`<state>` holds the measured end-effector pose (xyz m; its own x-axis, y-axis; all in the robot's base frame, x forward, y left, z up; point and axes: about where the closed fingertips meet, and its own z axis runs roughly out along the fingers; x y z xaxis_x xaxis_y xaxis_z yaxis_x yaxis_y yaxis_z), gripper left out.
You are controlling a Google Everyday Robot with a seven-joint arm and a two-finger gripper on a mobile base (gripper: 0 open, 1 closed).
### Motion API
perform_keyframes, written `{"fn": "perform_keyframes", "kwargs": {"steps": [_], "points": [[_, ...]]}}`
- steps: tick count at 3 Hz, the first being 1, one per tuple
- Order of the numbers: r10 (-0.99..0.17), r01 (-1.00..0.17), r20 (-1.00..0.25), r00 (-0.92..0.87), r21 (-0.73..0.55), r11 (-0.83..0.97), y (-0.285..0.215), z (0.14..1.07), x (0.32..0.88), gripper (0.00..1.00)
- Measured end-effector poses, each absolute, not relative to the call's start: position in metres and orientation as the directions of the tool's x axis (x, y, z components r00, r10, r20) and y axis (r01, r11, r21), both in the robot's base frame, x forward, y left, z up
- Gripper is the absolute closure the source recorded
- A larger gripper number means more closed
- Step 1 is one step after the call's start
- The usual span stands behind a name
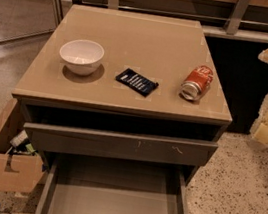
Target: Place rxbar blueberry into middle drawer
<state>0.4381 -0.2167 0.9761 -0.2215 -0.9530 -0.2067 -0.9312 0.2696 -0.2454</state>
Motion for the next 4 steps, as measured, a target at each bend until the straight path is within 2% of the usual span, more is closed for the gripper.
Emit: {"fn": "perform_keyframes", "kwargs": {"steps": [1, 2, 4], "points": [[-0.953, -0.931, -0.207, -0.221, -0.246, 0.269, -0.216, 0.976, 0.438, 0.0], [-0.94, -0.937, -0.306, -0.151, -0.258, 0.234, -0.166, 0.986, 0.467, 0.0], [-0.868, -0.928, -0.465, -0.176, -0.216, 0.304, -0.104, 0.98, 0.522, 0.0]]}}
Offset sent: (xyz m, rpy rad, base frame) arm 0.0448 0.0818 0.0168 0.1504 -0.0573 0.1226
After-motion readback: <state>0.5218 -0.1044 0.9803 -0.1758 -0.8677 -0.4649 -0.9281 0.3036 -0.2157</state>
